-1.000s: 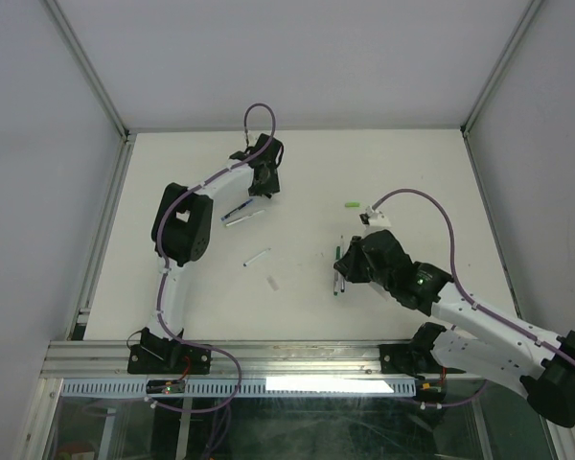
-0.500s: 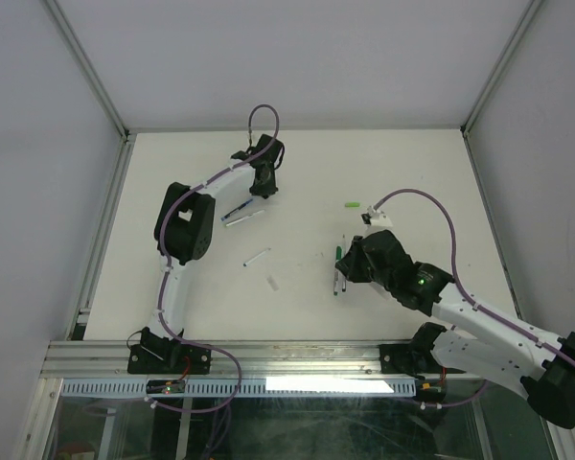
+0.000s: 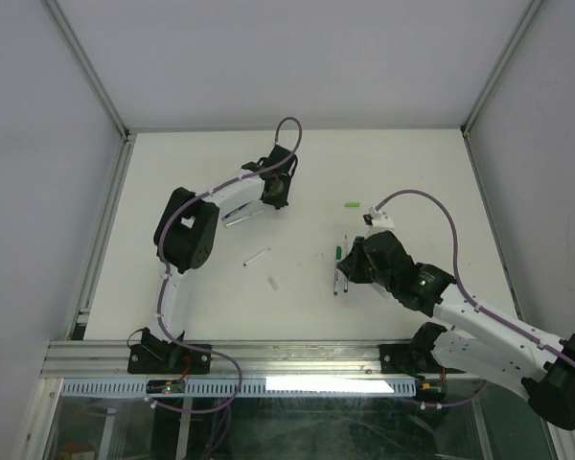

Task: Insert the pens into the pen caps
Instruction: Move the pen cap to the center of the board, then insert the pen cap onto the pen.

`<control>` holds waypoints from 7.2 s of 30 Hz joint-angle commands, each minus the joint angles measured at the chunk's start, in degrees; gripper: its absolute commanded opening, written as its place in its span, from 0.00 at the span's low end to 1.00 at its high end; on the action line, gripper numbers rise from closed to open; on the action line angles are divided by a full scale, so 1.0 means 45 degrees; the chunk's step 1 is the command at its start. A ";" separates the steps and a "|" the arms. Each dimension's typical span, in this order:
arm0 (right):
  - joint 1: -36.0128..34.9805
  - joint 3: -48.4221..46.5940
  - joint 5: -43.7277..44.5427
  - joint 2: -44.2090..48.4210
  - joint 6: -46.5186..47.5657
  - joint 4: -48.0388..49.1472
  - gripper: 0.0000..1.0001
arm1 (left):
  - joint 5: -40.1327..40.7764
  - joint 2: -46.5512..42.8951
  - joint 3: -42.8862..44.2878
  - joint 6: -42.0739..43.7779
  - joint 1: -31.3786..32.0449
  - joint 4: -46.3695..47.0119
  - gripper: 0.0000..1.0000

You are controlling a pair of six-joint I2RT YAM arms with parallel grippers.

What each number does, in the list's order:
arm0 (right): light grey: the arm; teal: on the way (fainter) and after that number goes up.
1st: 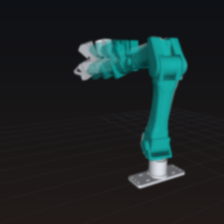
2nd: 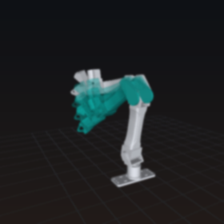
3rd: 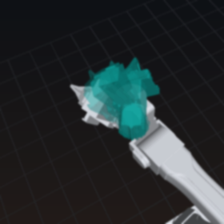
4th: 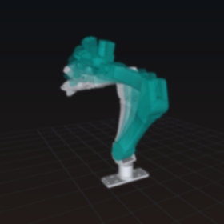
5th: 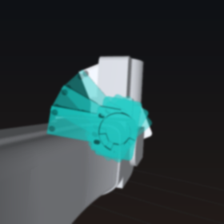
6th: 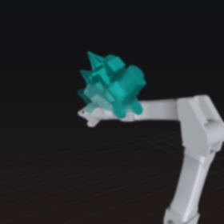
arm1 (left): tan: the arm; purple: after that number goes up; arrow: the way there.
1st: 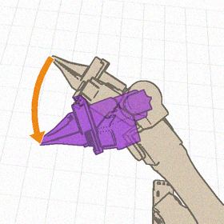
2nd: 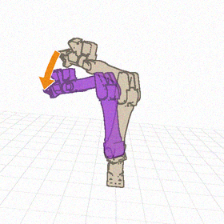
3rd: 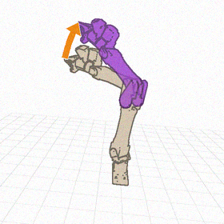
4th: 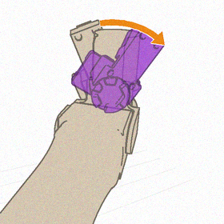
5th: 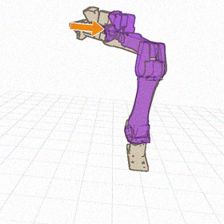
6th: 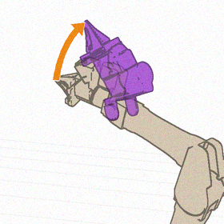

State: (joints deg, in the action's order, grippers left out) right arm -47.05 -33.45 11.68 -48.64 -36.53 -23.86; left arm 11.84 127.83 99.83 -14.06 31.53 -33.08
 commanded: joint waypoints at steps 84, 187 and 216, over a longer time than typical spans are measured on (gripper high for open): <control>0.0104 0.0091 0.0375 0.0851 -0.0574 -0.0093 0.00 | 0.0939 -0.5242 -0.6515 0.0570 0.3587 0.0708 0.37; 0.0152 0.0453 0.0450 0.0882 -0.0514 0.0077 0.00 | 0.1930 -0.3677 -0.4797 -0.8846 0.4713 -0.2600 0.14; 0.0142 0.0478 0.0280 0.0790 -0.0548 0.0135 0.00 | 0.1123 -0.5468 -0.6039 -0.8222 0.4061 -0.0796 0.51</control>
State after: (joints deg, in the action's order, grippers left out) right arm -46.63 -30.39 12.80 -45.58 -38.68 -25.61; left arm 18.09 107.37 72.12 -46.59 50.33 -40.23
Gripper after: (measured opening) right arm 0.083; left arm 0.478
